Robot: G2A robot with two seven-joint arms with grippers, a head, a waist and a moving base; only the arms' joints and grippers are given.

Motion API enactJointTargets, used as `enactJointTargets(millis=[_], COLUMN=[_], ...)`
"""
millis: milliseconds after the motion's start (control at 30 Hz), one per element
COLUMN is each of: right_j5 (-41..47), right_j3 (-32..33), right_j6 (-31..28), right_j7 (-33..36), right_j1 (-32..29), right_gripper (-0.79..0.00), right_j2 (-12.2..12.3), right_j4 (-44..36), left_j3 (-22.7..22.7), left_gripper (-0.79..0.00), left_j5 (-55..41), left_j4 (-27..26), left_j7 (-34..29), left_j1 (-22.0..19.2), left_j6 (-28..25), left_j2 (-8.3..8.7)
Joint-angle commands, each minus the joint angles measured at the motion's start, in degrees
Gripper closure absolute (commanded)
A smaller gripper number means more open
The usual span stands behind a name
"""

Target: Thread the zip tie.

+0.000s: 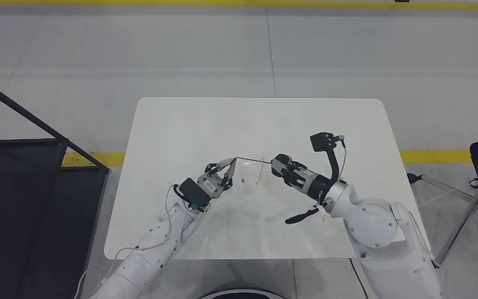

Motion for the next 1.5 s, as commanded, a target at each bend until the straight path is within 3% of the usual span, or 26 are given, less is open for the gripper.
enactJointTargets(millis=[0, 600, 1100, 1467], right_j5=[0.1, -0.26, 1.94, 1.94], right_j3=[-0.07, -1.63, 3.69, 3.69], right_j6=[-0.04, 0.12, -3.66, -3.66], right_j7=[-0.12, -0.66, -0.8, -0.8], right_j1=[0.05, 0.41, -5.27, -5.27], right_gripper=[0.0, 0.0, 0.0, 0.0], right_j2=[0.0, -0.07, 0.8, 0.8], right_j4=[0.0, 0.2, -3.52, -3.52], left_j3=[0.0, 0.0, 0.0, 0.0], left_gripper=[0.0, 0.0, 0.0, 0.0], left_j5=[0.0, 0.0, 0.0, 0.0], left_j4=[0.0, 0.0, 0.0, 0.0], left_j7=[0.0, 0.0, 0.0, 0.0], left_j1=[0.0, 0.0, 0.0, 0.0], left_j6=[0.0, 0.0, 0.0, 0.0], left_j2=[0.0, 0.0, 0.0, 0.0])
